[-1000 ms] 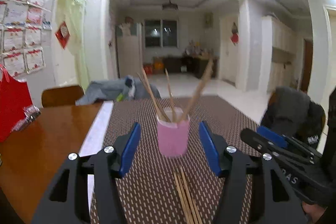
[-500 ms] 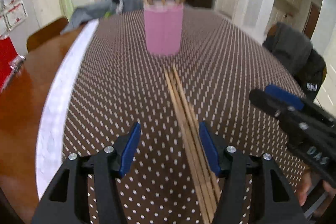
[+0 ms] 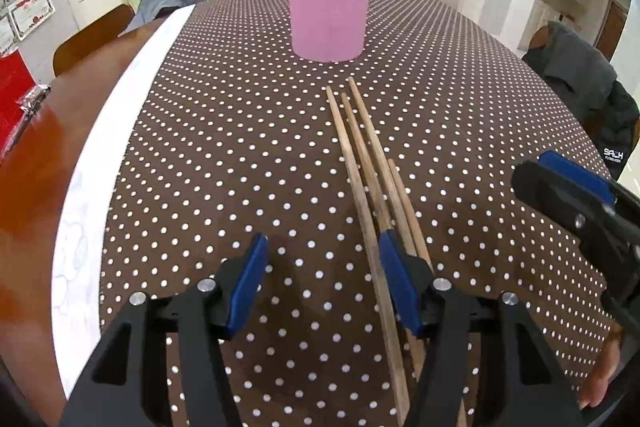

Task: Organize utensils
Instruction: 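Lower the left gripper onto a chopstick and close while the right gripper grasps another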

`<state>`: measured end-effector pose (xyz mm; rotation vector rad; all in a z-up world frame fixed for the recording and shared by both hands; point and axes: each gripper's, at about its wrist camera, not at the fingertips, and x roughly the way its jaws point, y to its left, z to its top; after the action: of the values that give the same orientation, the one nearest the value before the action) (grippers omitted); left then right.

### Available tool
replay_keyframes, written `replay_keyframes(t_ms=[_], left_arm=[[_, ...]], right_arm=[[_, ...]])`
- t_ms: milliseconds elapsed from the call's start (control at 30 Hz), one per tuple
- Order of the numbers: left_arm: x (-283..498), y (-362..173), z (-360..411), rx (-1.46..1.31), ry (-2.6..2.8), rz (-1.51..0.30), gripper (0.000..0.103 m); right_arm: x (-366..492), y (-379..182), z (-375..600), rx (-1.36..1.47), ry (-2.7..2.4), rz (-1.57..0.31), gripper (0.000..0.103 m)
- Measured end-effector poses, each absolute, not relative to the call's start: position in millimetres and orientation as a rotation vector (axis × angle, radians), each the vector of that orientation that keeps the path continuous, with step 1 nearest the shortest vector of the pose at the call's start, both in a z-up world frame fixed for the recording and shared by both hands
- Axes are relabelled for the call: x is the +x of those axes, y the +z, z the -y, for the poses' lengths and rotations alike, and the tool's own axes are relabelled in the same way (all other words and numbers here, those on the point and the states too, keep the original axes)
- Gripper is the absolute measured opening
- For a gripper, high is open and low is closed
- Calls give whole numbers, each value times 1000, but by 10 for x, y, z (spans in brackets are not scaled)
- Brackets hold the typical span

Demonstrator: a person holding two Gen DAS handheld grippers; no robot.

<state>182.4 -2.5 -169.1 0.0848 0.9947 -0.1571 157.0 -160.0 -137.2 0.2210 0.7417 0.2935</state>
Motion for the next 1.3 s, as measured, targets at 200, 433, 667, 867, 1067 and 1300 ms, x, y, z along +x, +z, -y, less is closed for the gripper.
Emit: replay_keyframes(t_ms=[200,433,667,867,1067,1300], left_arm=[[1858,-1693,13,83,-128,-988,59],[1590,-1663,-237,37,-99,-972,25],[1566,-1666,-319,27,-128,-961,24],[1605,-1665,-327,18,-134,-968,24],[1724,-1654,-336,22,-147,-992,24],[2087,-1624,-199,70,-167,-1052,24]], right_arm=[[1645,-1423,1486,191,298,-793,51],[1662,-1538,1228,97,328,-871,51],[1666,-1630,1040,12,305,-915,51],[1706,-1614,954,-44,271,-935,50],[1731,-1627,862,-154,270,-974,49],[1866,-1598,898,-174,289,-1035,14]])
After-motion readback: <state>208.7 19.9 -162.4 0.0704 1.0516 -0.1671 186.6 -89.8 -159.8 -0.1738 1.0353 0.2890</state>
